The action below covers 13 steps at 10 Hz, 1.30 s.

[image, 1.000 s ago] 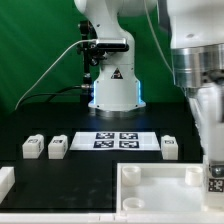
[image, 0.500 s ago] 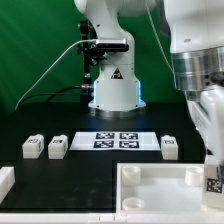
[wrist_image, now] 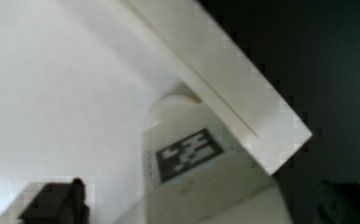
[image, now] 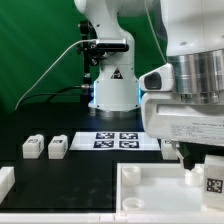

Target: Assemble one leg

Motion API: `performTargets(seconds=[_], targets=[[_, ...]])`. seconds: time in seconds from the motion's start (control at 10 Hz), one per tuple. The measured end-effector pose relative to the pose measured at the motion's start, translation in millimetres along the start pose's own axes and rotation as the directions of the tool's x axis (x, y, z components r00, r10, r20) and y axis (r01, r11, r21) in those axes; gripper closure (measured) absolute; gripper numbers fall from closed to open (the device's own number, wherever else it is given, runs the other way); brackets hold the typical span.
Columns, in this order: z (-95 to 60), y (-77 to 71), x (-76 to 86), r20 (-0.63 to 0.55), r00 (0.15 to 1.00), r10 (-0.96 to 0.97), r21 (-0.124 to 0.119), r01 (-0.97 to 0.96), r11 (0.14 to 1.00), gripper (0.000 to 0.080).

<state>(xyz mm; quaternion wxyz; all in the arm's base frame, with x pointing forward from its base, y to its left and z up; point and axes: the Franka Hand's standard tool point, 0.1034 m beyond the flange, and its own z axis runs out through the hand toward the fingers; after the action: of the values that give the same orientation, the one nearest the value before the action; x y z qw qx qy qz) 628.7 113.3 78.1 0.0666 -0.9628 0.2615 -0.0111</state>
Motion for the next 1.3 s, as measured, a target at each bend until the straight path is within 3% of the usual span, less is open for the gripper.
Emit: performTargets(seconds=[0.1, 0.3, 0.4, 0.5, 0.6, 0.8, 0.9, 1.0, 1.1, 1.3], targets=[[-2.8, -1.3, 4.9, 0.000, 0.981, -0.192, -0.033, 0.192, 0.981, 0.0150], [-2.6, -2.1, 6.1, -0.006, 0.989, -0.149, -0.031, 0.148, 0.988, 0.0180], [-2.6, -2.3, 6.0, -0.009, 0.998, -0.060, -0.030, 0.060, 0.998, 0.0360], [-2.5, -2.3, 5.9, -0.010, 1.000, 0.007, -0.029, -0.007, 1.000, 0.0360], [-2.4, -1.7, 5.8, -0.012, 0.991, 0.130, -0.027, -0.130, 0.991, 0.0509], [-2.2, -0.7, 6.0, -0.016, 0.950, 0.313, -0.026, -0.313, 0.949, 0.0509], [-1.8, -0.7, 5.2, -0.023, 0.844, 0.536, -0.029, -0.537, 0.843, 0.0509], [-0.8, -3.4, 1.0, -0.045, 0.617, 0.786, -0.027, -0.787, 0.617, 0.0509], [-0.3, -2.9, 0.4, -0.058, 0.514, 0.856, -0.007, -0.857, 0.515, 0.0508], [-0.4, -2.7, 0.6, -0.058, 0.523, 0.850, -0.008, -0.852, 0.523, 0.0508]])
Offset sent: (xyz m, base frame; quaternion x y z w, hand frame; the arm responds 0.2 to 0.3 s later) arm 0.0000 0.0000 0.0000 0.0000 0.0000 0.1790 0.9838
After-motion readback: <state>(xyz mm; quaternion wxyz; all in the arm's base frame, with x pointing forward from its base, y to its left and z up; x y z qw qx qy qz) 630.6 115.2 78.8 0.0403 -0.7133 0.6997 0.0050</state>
